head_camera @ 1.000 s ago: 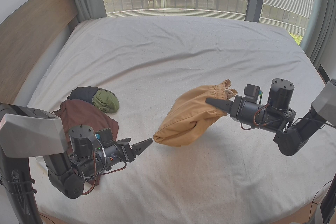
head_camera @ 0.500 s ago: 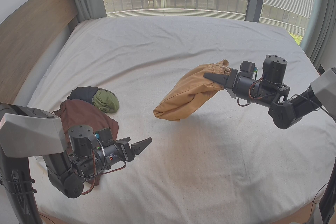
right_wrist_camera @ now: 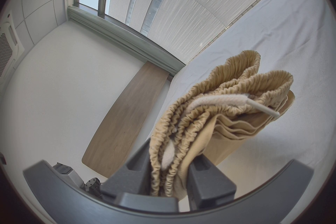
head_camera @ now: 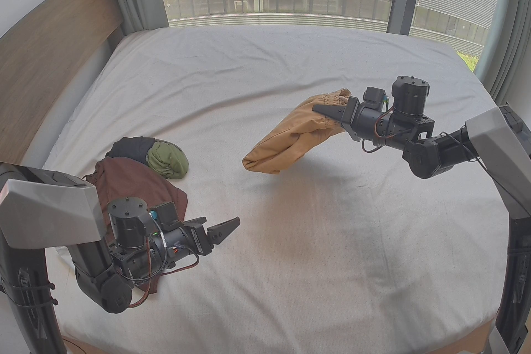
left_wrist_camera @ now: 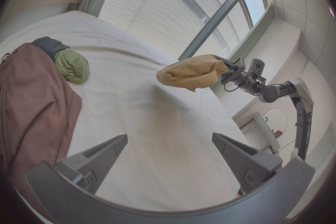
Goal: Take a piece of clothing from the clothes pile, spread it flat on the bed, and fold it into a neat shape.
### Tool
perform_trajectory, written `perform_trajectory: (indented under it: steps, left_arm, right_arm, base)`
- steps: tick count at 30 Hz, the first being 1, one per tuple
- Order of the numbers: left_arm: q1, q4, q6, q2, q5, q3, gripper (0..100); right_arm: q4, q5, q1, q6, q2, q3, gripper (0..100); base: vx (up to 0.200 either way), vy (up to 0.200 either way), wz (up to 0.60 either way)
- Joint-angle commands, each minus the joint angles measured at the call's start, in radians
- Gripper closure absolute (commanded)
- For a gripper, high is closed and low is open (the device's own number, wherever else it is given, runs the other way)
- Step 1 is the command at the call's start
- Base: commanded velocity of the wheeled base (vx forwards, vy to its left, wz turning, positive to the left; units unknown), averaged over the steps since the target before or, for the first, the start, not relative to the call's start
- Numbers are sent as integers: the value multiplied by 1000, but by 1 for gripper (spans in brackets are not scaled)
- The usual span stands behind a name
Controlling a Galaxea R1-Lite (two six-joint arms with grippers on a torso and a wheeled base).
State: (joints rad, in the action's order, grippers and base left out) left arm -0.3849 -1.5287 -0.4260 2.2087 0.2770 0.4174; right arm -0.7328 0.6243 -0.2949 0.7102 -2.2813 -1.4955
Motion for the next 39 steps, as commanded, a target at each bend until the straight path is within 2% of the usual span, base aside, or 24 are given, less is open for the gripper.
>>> perform_trajectory:
  steps: [1,10,14,22,28,30,39]
  left_arm:
    - [0,-1,0,5,1,0,0]
    - [8,-1,0,6,4,0,0]
    - [9,-1,0,6,4,0,0]
    - [20,-1,0,8,5,1,0]
    - [20,-2,-2,11,7,0,0]
    - [20,-2,-2,11,7,-2,0]
    - [18,-5,-2,17,7,-2,0]
  right_arm:
    - [38,0,3,0,-84,-98,100]
    - [214,-1,-10,-6,-204,-411,100]
    - [251,-1,-20,-6,-250,-504,100]
    - [248,-1,-30,-18,-376,-504,100]
    - [251,0,-9,-60,-385,-503,100]
    - [242,0,13,-90,-342,-396,100]
    - [171,-6,43,-126,-316,-224,100]
  base:
    - [0,0,0]
    - [0,0,0]
    - [0,0,0]
    - [0,0,0]
    - [0,0,0]
    - [0,0,0]
    - [0,0,0]
